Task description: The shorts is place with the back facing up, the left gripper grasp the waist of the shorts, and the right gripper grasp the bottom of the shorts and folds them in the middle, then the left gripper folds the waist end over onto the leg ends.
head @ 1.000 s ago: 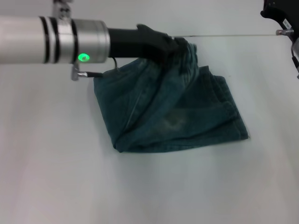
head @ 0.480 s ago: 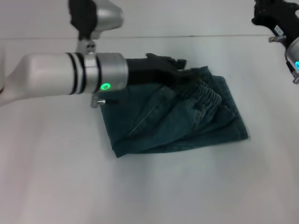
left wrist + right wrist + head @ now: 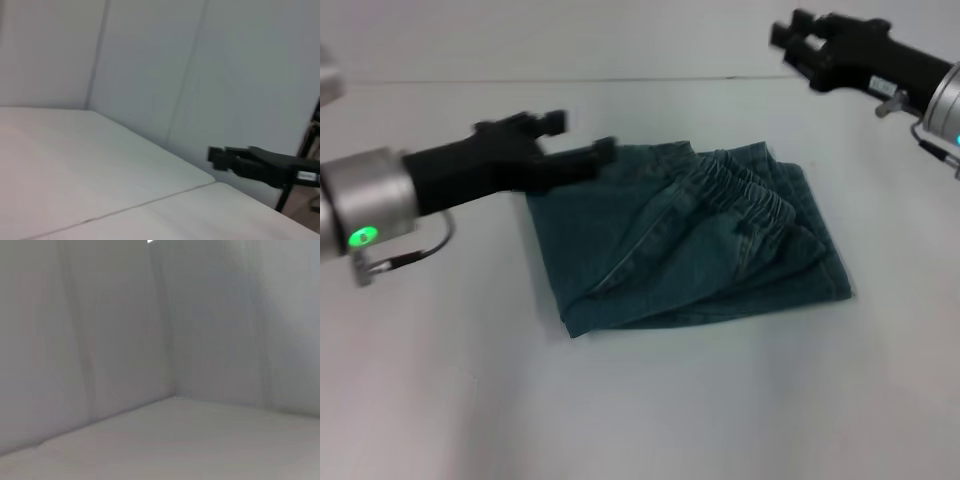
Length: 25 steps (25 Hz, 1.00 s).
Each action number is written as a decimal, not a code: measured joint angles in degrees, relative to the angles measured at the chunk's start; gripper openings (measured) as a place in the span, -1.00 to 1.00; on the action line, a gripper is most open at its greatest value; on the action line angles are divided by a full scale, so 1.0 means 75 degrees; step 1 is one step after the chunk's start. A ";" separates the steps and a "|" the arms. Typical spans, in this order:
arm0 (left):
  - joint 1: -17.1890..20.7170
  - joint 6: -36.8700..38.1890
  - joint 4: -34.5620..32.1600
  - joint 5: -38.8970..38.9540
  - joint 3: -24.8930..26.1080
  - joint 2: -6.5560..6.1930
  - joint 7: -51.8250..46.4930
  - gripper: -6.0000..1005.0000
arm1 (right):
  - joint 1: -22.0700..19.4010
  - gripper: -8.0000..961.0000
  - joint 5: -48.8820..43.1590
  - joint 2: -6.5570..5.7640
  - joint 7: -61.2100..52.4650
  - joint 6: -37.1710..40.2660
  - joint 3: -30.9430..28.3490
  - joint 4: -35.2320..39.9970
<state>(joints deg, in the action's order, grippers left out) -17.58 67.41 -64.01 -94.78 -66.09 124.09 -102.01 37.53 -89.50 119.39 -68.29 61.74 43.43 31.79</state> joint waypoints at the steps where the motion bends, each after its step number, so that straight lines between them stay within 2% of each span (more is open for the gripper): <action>1: 0.0099 0.0191 0.0008 0.0001 0.0228 0.0002 0.0031 0.31 | -0.0167 -0.71 -0.0305 0.0000 -0.0511 0.0215 0.0413 0.0520; 3: 0.0357 0.0720 0.0111 -0.0011 0.0914 -0.0002 0.0207 0.50 | -0.0421 -0.53 -0.0989 -0.0022 -0.1343 0.0710 0.0883 0.1434; 5: 0.0522 0.1296 0.0292 -0.0083 0.1543 -0.0040 0.0519 0.70 | -0.0547 -0.35 -0.1910 -0.0065 -0.1838 0.1510 0.0999 0.2102; 7: 0.0633 0.1785 0.0512 -0.0155 0.2040 -0.0101 0.0753 0.92 | -0.0568 0.00 -0.2748 -0.0113 -0.2008 0.2364 0.0902 0.2440; 8: 0.0702 0.2008 0.0637 -0.0178 0.2291 -0.0148 0.0859 0.92 | -0.0571 0.17 -0.3142 -0.0140 -0.2016 0.2740 0.0794 0.2519; 11: 0.0913 0.2472 0.0905 -0.0194 0.2679 -0.0245 0.1191 0.92 | -0.0619 0.30 -0.3965 -0.0193 -0.1907 0.3570 0.0425 0.2585; 15: 0.1141 0.2806 0.1091 -0.0429 0.2753 -0.0325 0.1465 0.92 | -0.0962 0.48 -0.4506 -0.0261 -0.1679 0.4090 0.0073 0.2603; 19: 0.1166 0.2929 0.1104 -0.0976 0.2750 -0.0277 0.1499 0.92 | -0.1173 0.65 -0.4503 -0.0275 -0.1517 0.4103 -0.0188 0.2608; 25: 0.0936 0.2959 0.1129 -0.1810 0.2687 -0.0144 0.1313 0.92 | -0.1268 0.76 -0.4502 -0.0275 -0.1289 0.4128 -0.0525 0.2565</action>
<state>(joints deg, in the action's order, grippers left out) -10.56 89.61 -55.54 -108.36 -45.93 123.00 -92.17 28.02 -123.26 117.33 -77.96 92.70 39.49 51.03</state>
